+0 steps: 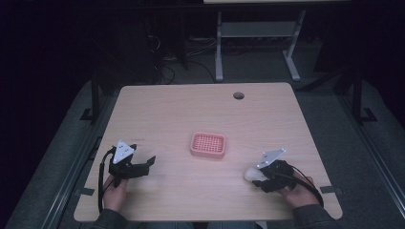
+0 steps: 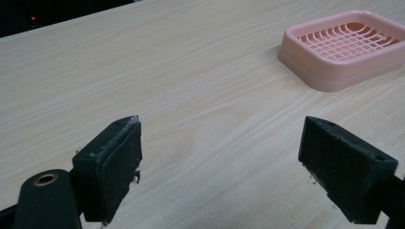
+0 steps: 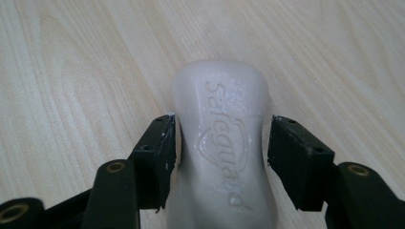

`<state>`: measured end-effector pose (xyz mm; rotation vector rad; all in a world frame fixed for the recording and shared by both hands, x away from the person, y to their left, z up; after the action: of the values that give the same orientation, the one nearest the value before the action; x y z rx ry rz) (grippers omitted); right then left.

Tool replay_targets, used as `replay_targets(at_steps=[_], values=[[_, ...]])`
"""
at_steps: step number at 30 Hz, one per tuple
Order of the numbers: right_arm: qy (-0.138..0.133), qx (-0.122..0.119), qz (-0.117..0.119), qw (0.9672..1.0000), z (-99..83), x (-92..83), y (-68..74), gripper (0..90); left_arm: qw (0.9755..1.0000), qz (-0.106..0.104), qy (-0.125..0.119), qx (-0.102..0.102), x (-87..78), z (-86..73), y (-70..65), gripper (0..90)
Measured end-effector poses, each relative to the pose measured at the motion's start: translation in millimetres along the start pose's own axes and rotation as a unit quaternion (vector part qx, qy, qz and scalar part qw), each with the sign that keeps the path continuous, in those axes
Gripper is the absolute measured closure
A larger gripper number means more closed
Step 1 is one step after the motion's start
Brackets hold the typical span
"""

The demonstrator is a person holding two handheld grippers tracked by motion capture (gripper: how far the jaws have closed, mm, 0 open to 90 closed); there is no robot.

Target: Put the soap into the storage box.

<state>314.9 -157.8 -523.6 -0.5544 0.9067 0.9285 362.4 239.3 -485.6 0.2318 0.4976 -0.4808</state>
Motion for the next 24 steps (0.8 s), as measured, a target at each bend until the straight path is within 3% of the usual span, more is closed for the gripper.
replay_targets(at_steps=[17, 24], values=[[0.007, 0.004, 0.005, 1.0000, -3.3, 5.9, 0.0, 46.1, 1.0000, 0.002, -0.004, -0.003, -1.3, 1.3, 1.7, 14.4], [-0.001, 0.021, 0.007, 0.9998, -4.6, 5.1, 1.1, 47.1, 1.0000, 0.000, -0.005, -0.006, -0.4, 1.2, 1.1, 14.4]])
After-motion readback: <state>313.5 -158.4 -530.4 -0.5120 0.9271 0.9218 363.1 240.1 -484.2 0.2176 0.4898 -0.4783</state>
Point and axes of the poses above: each handheld gripper's, and its own axes: x roughly forward along the jaws, z roughly out of its top, y roughly to its left, the point moved 9 cm from there along x, roughly forward along the jaws, and after that the axes turned 2 degrees about z, right-handed, at the moved point
